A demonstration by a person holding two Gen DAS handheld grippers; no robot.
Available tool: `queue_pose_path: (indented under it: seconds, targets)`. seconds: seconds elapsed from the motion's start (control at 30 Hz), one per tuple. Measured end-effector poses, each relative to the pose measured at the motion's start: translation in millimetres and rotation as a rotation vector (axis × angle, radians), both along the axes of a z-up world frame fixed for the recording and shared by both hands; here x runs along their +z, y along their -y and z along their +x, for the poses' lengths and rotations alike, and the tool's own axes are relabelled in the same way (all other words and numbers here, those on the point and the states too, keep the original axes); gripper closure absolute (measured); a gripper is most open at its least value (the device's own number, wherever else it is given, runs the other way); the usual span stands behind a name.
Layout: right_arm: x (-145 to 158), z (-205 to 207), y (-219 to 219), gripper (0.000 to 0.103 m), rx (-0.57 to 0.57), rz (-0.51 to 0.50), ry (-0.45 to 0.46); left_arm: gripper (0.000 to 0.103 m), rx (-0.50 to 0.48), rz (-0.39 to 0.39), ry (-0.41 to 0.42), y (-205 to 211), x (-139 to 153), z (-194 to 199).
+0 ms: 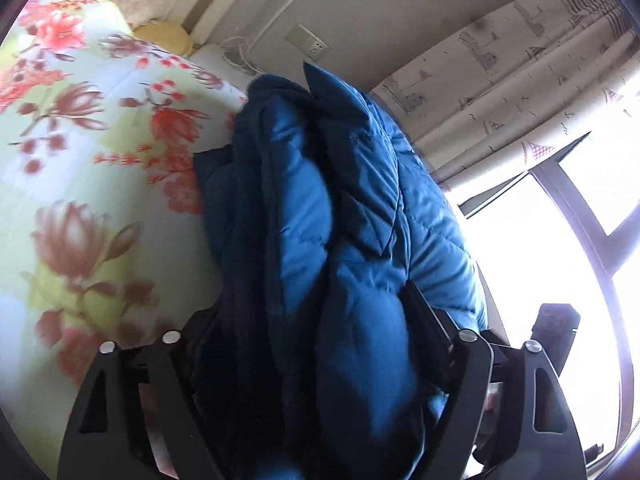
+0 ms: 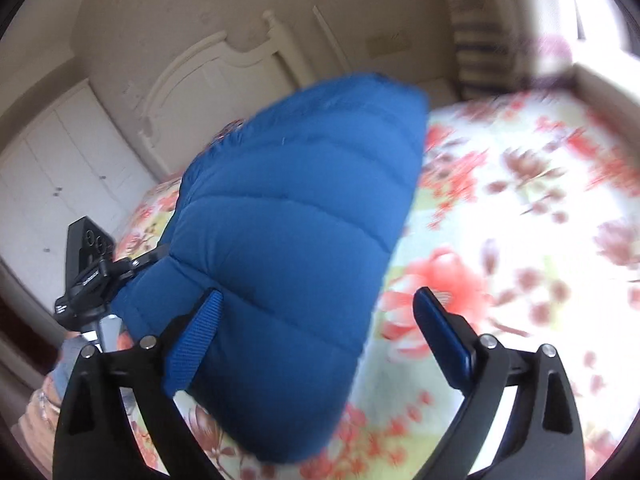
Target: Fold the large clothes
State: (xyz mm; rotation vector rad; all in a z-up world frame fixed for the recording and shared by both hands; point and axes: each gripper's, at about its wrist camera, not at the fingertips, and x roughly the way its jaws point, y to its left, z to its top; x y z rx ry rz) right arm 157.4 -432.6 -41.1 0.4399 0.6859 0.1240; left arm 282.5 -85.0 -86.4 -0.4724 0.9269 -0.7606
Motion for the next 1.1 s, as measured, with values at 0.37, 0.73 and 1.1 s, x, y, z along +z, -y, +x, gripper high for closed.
queue_pose_path:
  seconds: [0.37,0.73,1.1]
  targets:
    - [25,10,-151,0.009,0.101,-0.639,0.068,0.01,0.205,0.149,0.113,-45,39,-55]
    - [110,-156,-142,0.002,-0.066,-0.488,0.332,0.004,0.547,0.59,0.627,-75,178,-199]
    - [83,-193,-146,0.002,-0.223,-0.506,0.212,0.004,0.471,0.639,0.595,-38,141,-257]
